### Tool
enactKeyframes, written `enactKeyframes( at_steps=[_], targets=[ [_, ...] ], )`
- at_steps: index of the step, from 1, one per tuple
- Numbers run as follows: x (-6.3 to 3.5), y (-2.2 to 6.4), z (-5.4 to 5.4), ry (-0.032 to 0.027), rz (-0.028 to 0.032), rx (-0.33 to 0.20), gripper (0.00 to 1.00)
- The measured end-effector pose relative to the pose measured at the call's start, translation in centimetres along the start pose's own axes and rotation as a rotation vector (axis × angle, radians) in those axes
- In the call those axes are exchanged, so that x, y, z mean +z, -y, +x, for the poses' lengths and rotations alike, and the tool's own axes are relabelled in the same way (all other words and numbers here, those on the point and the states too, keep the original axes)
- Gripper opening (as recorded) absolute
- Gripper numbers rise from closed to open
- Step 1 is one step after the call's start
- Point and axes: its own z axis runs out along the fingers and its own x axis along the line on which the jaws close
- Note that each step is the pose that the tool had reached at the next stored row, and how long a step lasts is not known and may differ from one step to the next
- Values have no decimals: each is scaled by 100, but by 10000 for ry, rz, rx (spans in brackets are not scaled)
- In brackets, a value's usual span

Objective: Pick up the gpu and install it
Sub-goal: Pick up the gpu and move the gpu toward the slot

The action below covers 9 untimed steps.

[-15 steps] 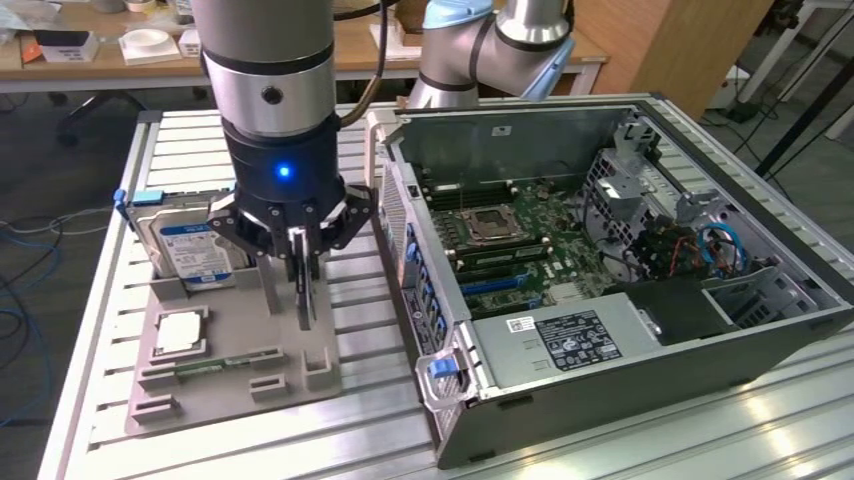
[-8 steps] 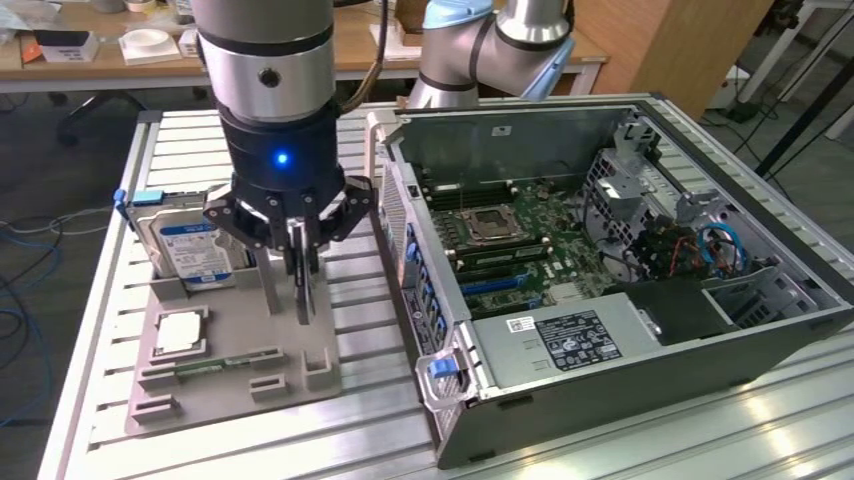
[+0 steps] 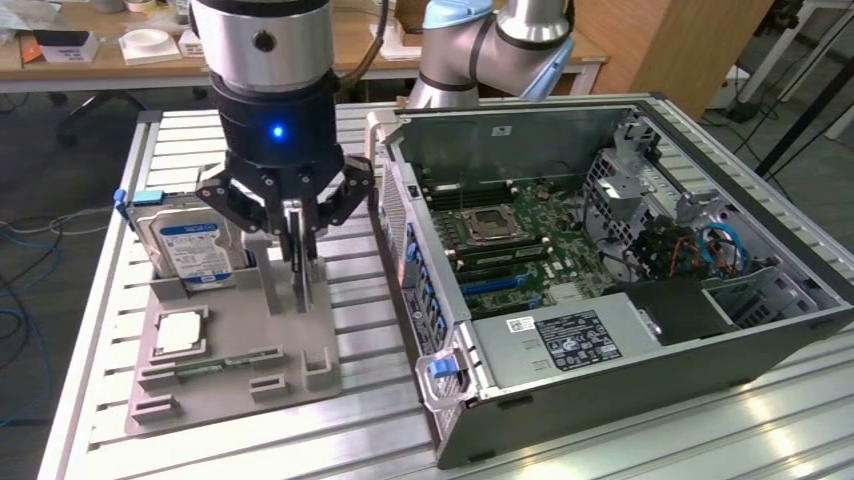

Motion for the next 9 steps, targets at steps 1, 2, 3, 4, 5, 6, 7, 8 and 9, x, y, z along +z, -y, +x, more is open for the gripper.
enactKeyframes(
  at_steps=[1,2,3,4,5,6,7,8,9],
  targets=[
    [-22,0,0,-4,0,0,26],
    [-44,-1,0,-8,0,0,26],
    [-66,-1,0,-12,1,0,26],
    [-85,-2,0,-15,1,0,26],
    [-106,-2,0,-18,1,0,26],
    [-127,-2,0,-21,1,0,26],
    [-148,-3,0,-23,1,0,26],
    [-169,-3,1,-26,1,0,26],
    [-190,-3,1,-28,1,0,26]
  ],
)
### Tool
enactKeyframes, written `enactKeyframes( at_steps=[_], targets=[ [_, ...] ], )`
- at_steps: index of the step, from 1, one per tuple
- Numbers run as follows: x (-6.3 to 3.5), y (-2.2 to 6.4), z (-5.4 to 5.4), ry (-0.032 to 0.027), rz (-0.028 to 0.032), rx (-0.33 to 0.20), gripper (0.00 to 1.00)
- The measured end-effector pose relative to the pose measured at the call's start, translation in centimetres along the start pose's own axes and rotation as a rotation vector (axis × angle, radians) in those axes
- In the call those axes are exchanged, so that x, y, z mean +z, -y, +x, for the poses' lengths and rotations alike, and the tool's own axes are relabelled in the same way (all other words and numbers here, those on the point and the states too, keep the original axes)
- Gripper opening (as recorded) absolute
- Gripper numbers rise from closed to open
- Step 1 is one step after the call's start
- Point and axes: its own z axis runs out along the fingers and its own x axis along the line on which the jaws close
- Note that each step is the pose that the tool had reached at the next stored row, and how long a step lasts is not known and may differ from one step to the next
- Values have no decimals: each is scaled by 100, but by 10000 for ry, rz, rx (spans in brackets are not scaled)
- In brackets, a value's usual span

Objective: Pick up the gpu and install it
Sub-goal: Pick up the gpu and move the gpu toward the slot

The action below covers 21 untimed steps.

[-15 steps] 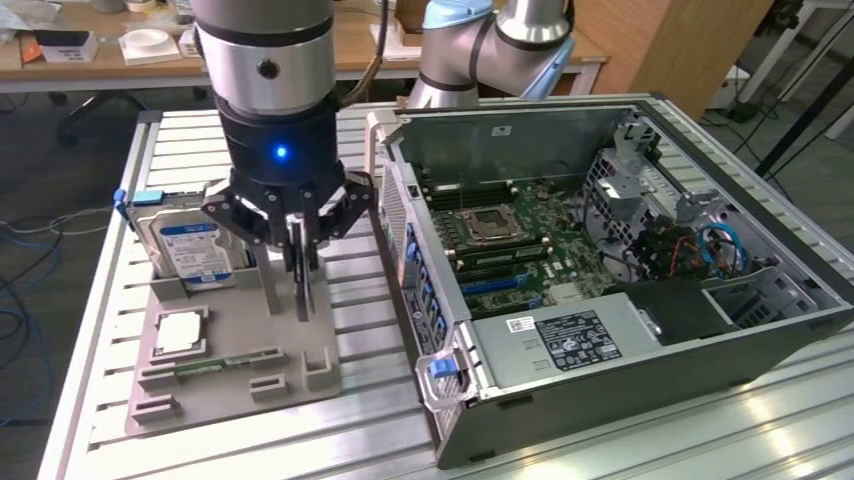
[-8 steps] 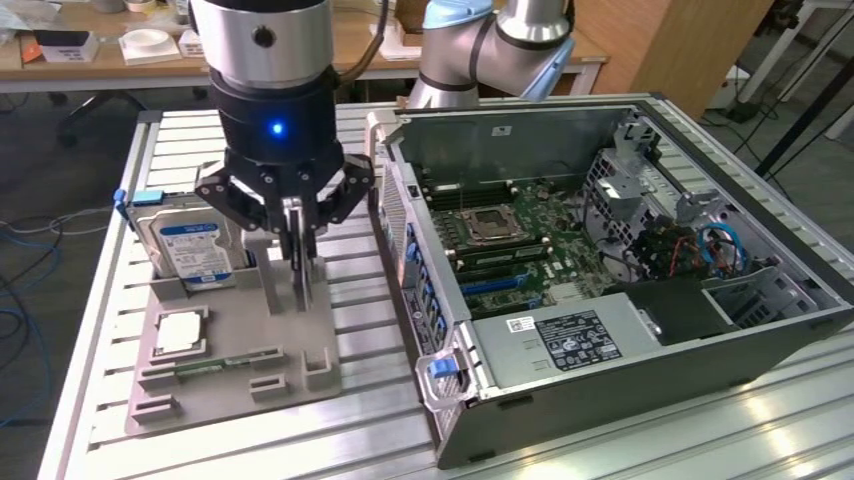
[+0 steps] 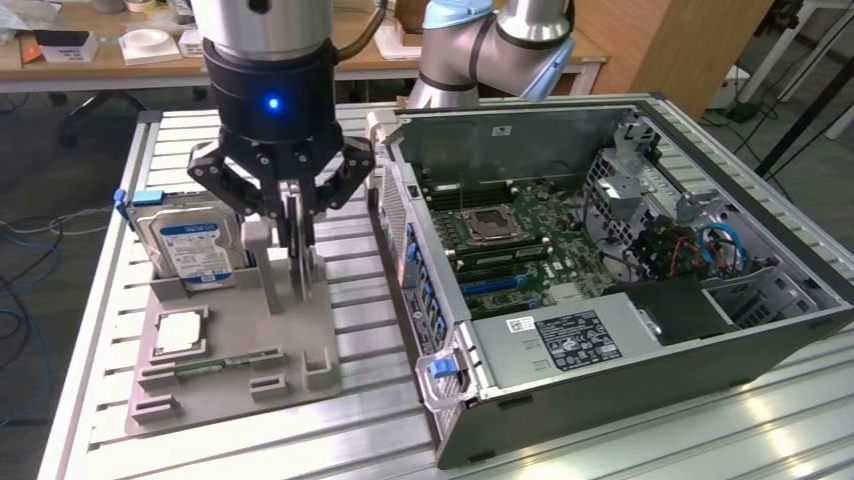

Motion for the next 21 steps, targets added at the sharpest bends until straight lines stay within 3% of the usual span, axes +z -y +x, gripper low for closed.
enactKeyframes(
  at_steps=[21],
  targets=[
    [-373,-7,3,-8,-1,0,26]
  ],
)
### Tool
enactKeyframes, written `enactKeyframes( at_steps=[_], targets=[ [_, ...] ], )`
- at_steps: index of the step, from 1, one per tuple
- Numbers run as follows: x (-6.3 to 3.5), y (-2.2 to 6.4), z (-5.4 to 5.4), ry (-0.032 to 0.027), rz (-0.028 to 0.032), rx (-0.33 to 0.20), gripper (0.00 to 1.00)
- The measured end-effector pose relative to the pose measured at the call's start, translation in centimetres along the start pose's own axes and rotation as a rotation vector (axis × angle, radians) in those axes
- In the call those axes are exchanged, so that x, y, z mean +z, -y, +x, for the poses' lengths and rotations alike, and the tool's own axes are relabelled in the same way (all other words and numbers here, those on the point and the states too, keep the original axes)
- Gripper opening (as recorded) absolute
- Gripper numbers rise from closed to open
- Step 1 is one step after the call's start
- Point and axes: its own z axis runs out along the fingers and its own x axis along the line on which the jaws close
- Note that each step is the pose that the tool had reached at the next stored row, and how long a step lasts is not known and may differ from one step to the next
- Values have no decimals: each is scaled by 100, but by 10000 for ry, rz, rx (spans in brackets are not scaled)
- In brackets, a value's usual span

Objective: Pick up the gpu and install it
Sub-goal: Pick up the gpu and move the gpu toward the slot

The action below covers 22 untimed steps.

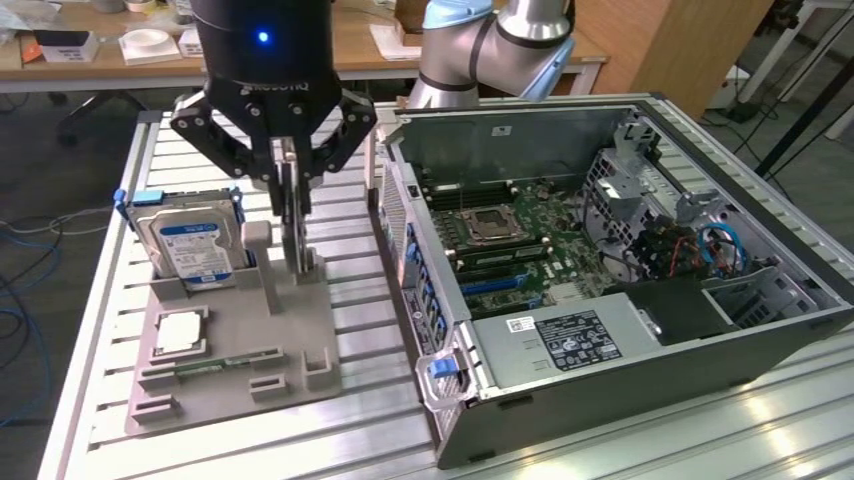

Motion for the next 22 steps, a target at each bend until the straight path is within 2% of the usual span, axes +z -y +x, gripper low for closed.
enactKeyframes(
  at_steps=[7,13,22],
  targets=[
    [-99,-2,1,0,1,0,26],
    [-110,-2,-9,-2,2,-3,26],
    [-111,-14,-205,-6,1,0,26]
  ],
)
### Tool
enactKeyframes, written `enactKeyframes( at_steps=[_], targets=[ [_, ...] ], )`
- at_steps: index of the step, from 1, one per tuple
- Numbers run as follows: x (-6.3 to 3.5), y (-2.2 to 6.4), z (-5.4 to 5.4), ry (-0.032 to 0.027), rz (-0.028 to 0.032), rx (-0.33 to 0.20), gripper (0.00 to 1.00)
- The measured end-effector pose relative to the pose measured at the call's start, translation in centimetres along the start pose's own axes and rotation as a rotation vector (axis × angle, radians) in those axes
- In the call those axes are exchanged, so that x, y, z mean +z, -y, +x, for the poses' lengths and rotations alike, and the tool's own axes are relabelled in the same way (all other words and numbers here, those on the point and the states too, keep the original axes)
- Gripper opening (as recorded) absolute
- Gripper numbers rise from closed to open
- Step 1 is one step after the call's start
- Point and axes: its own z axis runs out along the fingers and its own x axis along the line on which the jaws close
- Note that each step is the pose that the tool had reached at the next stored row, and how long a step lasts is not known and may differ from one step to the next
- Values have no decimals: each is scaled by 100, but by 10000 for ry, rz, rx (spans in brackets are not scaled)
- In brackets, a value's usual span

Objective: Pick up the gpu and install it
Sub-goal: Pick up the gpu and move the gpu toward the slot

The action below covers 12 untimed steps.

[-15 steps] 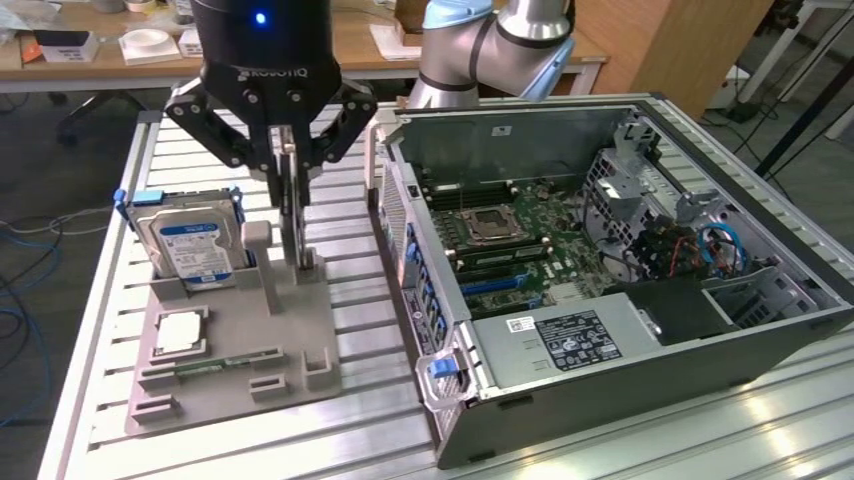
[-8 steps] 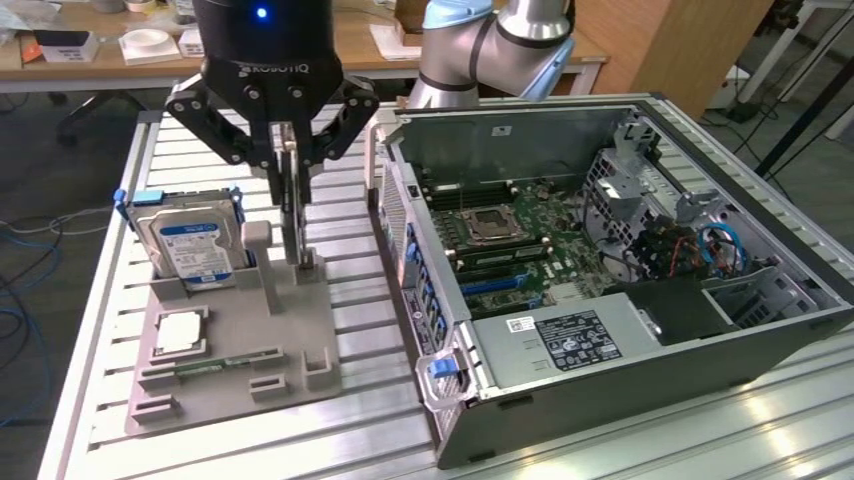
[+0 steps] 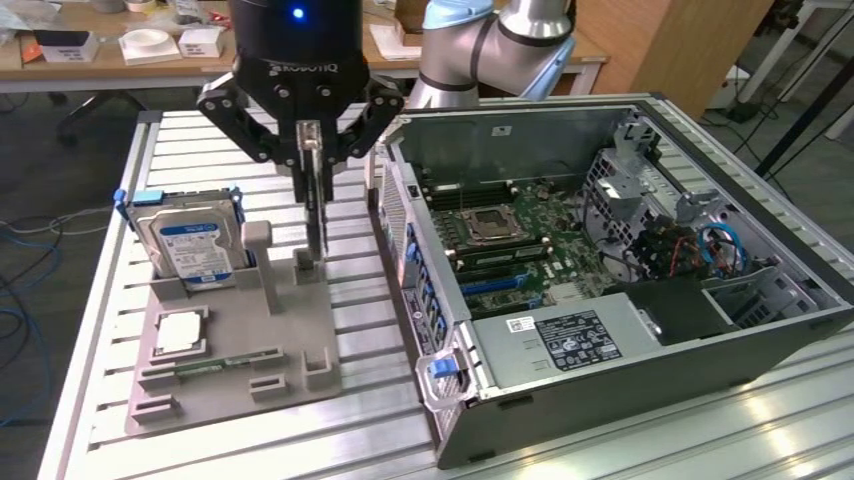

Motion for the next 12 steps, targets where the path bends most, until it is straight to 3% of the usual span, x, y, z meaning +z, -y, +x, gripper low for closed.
enactKeyframes(
  at_steps=[12],
  targets=[
    [-1,-12,-215,1,0,1,26]
  ],
)
